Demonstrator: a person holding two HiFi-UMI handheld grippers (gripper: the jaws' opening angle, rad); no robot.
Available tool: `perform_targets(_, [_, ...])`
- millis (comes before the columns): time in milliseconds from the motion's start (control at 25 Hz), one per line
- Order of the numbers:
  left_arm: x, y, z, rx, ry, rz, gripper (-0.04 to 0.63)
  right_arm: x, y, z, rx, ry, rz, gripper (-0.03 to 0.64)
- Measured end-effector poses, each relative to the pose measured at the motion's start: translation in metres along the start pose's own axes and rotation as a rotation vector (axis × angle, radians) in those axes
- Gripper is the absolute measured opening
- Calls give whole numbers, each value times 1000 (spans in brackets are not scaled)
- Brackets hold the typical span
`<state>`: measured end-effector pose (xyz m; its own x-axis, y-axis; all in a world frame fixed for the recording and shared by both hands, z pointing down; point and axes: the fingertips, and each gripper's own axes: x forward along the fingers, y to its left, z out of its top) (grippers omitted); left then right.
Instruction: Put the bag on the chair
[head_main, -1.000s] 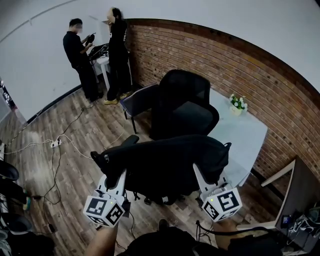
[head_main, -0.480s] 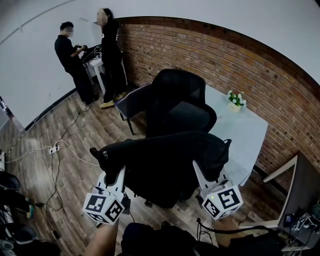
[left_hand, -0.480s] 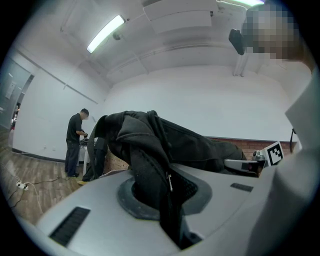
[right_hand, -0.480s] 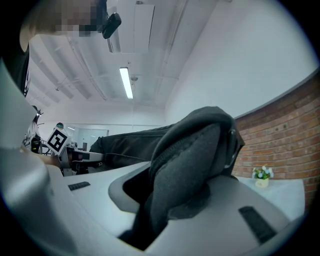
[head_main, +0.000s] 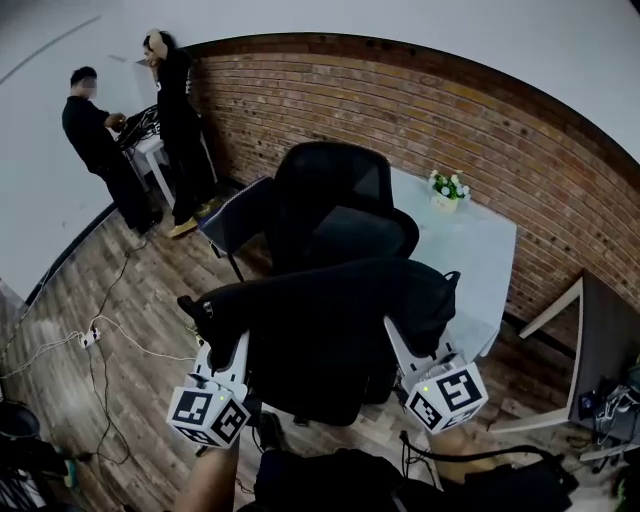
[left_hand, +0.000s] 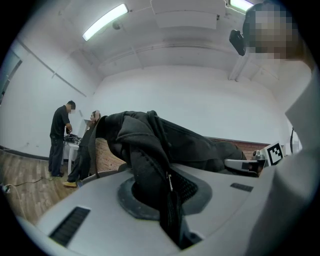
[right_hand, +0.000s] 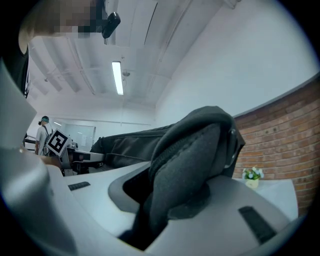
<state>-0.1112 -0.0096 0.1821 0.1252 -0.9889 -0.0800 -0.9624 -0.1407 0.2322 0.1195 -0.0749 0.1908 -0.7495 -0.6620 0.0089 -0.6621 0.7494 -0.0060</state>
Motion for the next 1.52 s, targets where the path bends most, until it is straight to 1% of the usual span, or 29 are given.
perform_targets(200, [21,36,6,0,20,-79,46,28,13,-3,12,0,-69,91])
perform_targets(320, [37,51,10,4,35,-133,46,41,14,-3,19,7,-118,91])
perform_targets(480, [55,73,12,-3,47,-179,46,63,19,-6,-13,11,-151,92])
perform_targets(680, [68,100,1,-17,101,-224,46,85,23,-26,28,61,-200,92])
perform_targets(840, [82,117,-3,-24,111,-261,46,100,26,-30,21,71,-246,92])
perform_targets(1040, [94,139,-12,-25,140,-323,46,117,30,-40,51,91,-316,92])
perform_targets(1240, [105,154,-19,-38,165,-370,46,127,35,-49,46,102,-372,92])
perform_targets(1520, [118,169,-46,-51,206,-434,46,135,38,-75,63,143,-433,92])
